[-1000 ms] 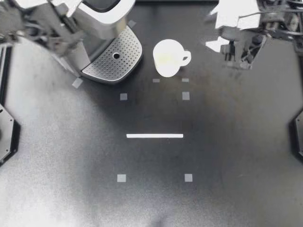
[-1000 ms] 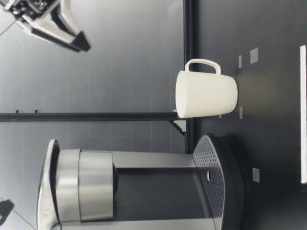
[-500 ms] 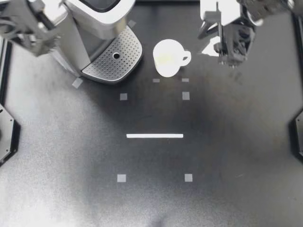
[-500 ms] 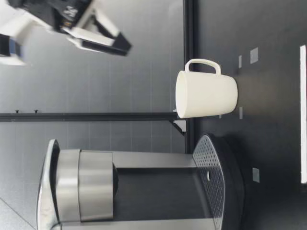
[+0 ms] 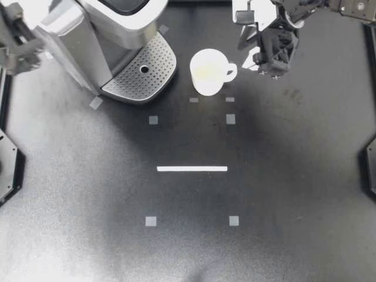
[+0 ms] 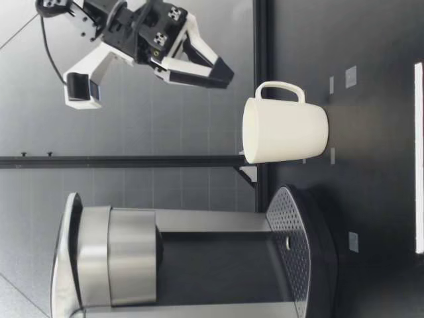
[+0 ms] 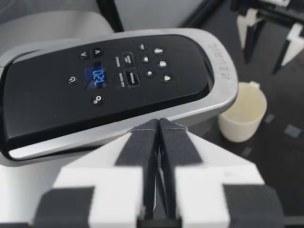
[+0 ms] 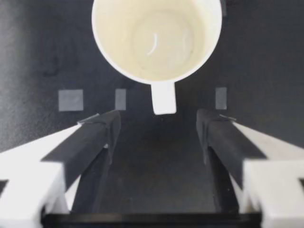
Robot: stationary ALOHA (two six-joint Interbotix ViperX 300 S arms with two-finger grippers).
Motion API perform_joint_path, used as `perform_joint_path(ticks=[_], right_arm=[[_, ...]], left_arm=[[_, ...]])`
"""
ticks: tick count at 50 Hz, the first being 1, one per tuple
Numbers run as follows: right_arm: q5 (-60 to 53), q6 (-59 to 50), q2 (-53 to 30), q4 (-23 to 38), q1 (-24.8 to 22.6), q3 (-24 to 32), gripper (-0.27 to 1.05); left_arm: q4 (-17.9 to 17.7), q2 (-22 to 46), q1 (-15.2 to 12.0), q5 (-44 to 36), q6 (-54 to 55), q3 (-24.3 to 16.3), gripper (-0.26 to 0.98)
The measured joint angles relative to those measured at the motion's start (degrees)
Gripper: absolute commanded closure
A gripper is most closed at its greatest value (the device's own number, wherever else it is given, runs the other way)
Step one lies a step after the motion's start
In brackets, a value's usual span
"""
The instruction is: Place the coffee capsule inside the capsule container, then place the cup onto the center of the cup tray.
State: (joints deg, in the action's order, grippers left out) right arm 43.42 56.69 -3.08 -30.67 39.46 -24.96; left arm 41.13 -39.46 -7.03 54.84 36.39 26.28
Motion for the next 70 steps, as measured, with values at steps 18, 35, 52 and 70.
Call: perform_joint_path(ticks=[18,35,52,70], right_arm=[[-4.22,0.18,-1.58,-0.97,-1.14,-1.14,0.12],[-7.29,0.18,-3.43,-1.05,-2.46,-2.20,0.12],[-10.11,1.67,-4.66,-1.23,-3.08,-2.90,0.12],[-10.37,1.76,-6.94,-1.58,-3.78,-2.90,0.16]], left_arm=[[0.09,-1.41,0.00,-2.02,0.00,1.49,0.61],[0.09,-1.49,0.00,-3.08,0.00,1.49,0.61],[0.09,-1.49,0.00,-3.34,0.00,1.67,0.61],[0.09,-1.49,0.00,-3.43,0.00,1.93,0.61]])
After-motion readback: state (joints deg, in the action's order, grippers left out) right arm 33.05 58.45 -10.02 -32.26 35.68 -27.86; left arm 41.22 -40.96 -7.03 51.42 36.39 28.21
